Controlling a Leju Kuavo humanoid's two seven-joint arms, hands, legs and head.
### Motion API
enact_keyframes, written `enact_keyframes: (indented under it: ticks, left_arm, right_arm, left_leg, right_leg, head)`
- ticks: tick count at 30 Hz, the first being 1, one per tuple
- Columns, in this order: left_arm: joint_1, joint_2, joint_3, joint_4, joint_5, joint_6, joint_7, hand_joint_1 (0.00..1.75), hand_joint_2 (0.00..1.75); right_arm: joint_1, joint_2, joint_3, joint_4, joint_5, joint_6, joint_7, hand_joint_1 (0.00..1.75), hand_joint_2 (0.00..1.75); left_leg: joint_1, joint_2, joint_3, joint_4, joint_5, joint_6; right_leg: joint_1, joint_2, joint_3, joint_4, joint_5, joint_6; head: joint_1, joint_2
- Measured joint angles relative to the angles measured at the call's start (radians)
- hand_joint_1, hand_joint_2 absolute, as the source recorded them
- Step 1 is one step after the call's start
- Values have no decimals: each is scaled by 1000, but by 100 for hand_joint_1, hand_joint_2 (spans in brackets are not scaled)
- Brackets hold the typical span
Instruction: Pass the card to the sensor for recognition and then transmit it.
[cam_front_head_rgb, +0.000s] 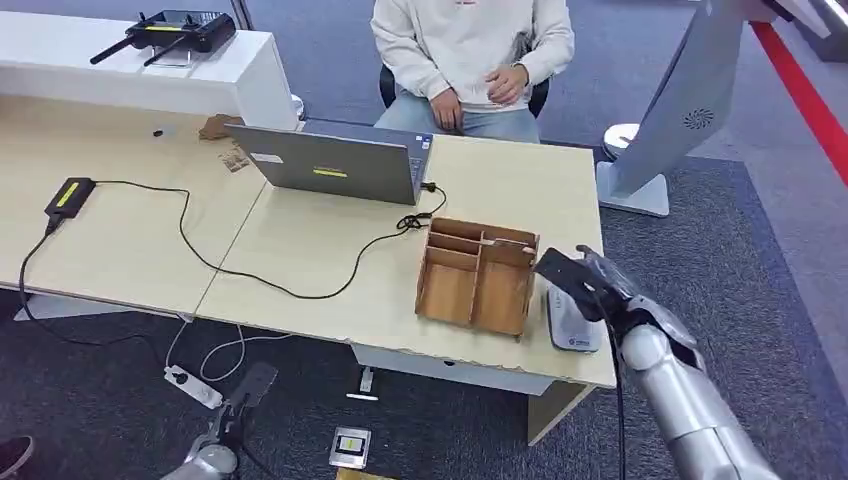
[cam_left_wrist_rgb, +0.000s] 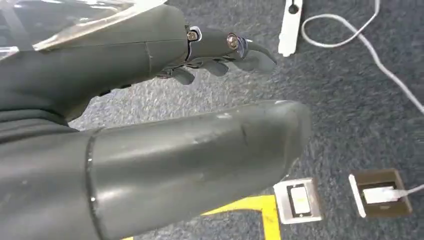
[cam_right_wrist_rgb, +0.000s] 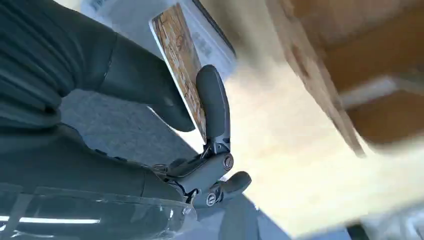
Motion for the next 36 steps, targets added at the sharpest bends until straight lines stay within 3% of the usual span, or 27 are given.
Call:
enact_keyframes:
  ticks: [3, 8, 19, 23, 28, 36]
  left_arm:
    - [-6, -1, -3, 0, -20, 24, -52, 0, 0]
    - [-15, -8, -4, 5, -32, 36, -104, 0, 0]
    - [-20, -21, -10, 15, -32, 35, -115, 0, 0]
    - [-26, -25, -10, 20, -32, 22, -109, 0, 0]
    - [-41, -36, -11, 28, -40, 13, -103, 0, 0]
    - [-55, -53, -10, 35, -40, 3, -105, 0, 0]
  right_arm:
    - [-41, -14, -25, -39, -42, -62, -43, 175, 175]
    - [-145, -42, -72, -110, -50, -47, -58, 175, 175]
    - [-189, -53, -109, -170, -38, -52, -74, 175, 175]
    - [-215, -55, -109, -163, 6, -84, -110, 175, 175]
    - [-366, -50, -108, -25, 60, -172, -220, 175, 175]
    - [-470, 11, -96, 138, 106, -175, -231, 175, 175]
  left_leg:
    - [-1, 0, 0, 0, 0, 0]
    - [-1, 0, 0, 0, 0, 0]
    - [0, 0, 0, 0, 0, 0]
    - [-1, 0, 0, 0, 0, 0]
    - [-1, 0, -1, 0, 0, 0]
    - [0, 0, 0, 0, 0, 0]
  right_leg:
    - [-1, 0, 0, 0, 0, 0]
    - [-1, 0, 0, 0, 0, 0]
    - [-1, 0, 0, 0, 0, 0]
    - [-1, 0, 0, 0, 0, 0]
    - [-1, 0, 0, 0, 1, 0]
    - [-1, 0, 0, 0, 0, 0]
  head:
    - [0, 0]
    - [0, 0]
    - [0, 0]
    - [0, 0]
    - [0, 0]
    - [0, 0]
